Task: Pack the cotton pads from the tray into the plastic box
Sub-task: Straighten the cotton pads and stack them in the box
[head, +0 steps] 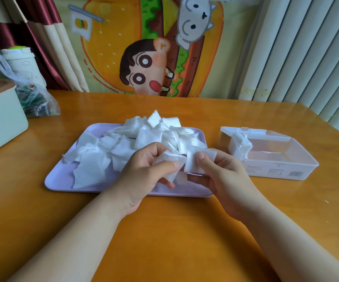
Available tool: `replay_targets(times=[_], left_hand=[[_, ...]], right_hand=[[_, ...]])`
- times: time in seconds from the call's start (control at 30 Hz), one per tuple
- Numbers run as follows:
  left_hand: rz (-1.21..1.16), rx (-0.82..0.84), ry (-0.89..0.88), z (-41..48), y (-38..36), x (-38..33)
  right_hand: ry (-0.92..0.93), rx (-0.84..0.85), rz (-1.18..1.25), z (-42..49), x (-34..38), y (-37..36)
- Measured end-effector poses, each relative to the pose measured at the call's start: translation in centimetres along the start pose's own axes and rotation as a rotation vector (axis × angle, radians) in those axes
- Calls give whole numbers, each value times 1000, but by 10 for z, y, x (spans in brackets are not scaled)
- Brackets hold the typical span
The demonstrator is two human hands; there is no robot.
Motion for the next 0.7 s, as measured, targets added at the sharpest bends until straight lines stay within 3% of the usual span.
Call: replay_targets(times=[0.13, 0.23, 0.4, 0.53, 0.7], left_hand=[[47, -97, -49, 2, 8, 0], [62, -116, -77, 3, 11, -1], [-34, 0, -80, -1, -6, -7], [43, -24, -48, -2, -8, 0], [119, -48, -78, -1, -4, 4]], right_hand=[[19, -258, -168, 2, -1, 27], [26, -330, -284, 4, 3, 39], [48, -222, -328, -1, 12, 25], [47, -108, -125, -8, 16, 9], [20, -9, -105, -10, 11, -3]])
Point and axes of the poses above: each hand's wrist, its own z-axis towards the middle knuckle, its own y-axis out of the back of the hand, x = y × z, the point moved 7 cm from there along z, towards the middle knuckle, and after that the axes turned 5 degrees about -z, right-handed, at the moved point
